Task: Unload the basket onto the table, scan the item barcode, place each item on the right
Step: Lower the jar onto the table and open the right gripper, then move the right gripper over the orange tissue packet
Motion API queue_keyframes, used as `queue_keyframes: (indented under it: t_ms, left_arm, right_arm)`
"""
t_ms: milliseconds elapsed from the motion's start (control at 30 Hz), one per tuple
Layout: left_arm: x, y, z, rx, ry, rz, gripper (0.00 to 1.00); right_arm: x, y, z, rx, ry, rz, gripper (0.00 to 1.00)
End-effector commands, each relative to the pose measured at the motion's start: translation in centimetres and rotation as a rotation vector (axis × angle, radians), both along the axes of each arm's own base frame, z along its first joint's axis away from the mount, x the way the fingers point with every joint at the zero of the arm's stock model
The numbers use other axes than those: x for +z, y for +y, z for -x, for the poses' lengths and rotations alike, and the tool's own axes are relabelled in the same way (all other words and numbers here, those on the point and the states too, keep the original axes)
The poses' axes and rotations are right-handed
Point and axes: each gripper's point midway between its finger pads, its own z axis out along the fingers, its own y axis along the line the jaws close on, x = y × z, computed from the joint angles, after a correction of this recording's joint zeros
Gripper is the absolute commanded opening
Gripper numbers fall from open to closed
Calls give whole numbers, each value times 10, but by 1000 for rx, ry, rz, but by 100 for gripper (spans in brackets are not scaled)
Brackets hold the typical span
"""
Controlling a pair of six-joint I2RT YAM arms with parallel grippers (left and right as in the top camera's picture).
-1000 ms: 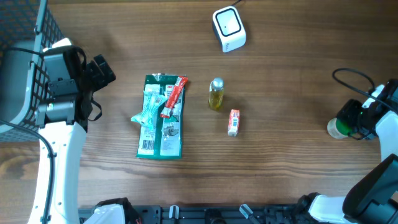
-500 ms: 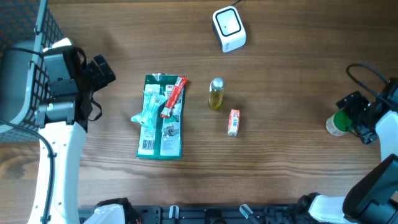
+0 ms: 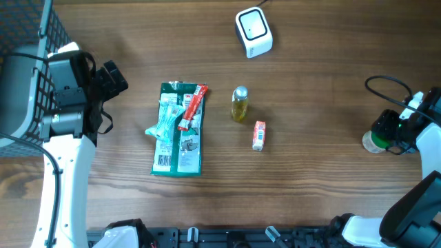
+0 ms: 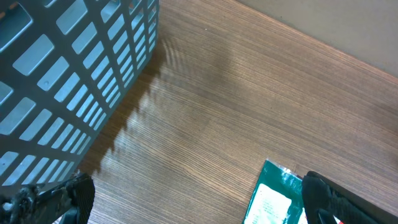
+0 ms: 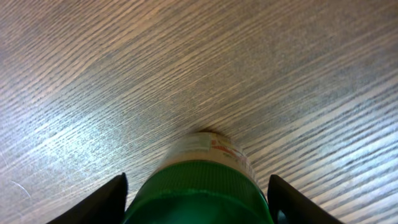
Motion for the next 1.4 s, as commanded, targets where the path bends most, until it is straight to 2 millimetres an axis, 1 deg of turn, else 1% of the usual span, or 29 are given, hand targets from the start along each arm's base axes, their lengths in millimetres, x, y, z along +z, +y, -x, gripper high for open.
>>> queue_keyframes:
  t_ms: [0,100,233,300,367,400,433,567,667,800,867,1033,1167,1233,1267,1367]
  left_arm:
    - [3,4,-1,7,-6,-13,100]
    - [3,4,-1,7,-6,-13,100]
    - [3,4,-1,7,-6,-14,100]
    - [3,4,-1,7,-6,-13,100]
    - [3,4,-1,7,-6,-14,100]
    - [3,4,-1,7,-6,-13,100]
    - [3,4,-1,7,-6,-13,100]
    - [3,4,-1,7,-6,-13,100]
    - [3,4,-1,7,-6,-14,100]
    - [3,4,-1,7,-6,-14,100]
    - [3,4,-1,7,-6,-13,100]
    - [3,4,-1,7,-6,-14,100]
    - [3,4,-1,7,-6,-14,100]
    - [3,4,-1,7,-6,-13,100]
    - [3,4,-1,7,-6,-13,100]
    - [3,4,-1,7,-6,-13,100]
  right_arm:
    - [-6,-5,6,-72,37,15,57]
    - [-5,-11,7,-224,24,1,54]
    - [-2,-15,1,-444,-50,-96,56]
    - [0,-15,-4,-521,-96,-169,69]
    - [4,-13,-10,-535,-143,-242,72]
    - [6,-12,-13,-531,-163,-267,75]
    - [6,-14,-13,-535,-169,-274,100]
    - [5,-19,-8,-486,-154,-234,100]
    - [12,-21,-9,-448,-147,-215,100]
    - [34,-28,-16,-356,-150,-169,100]
    - [45,-33,-14,-353,-126,-136,100]
    - [72,-32,-18,-306,-116,-128,100]
    - [96,-18,-27,-220,-106,-118,100]
    - [111,-1,-36,-130,-102,-112,100]
    - [120,22,-45,-33,-106,-136,100]
    - [127,73,-56,88,-104,-225,100]
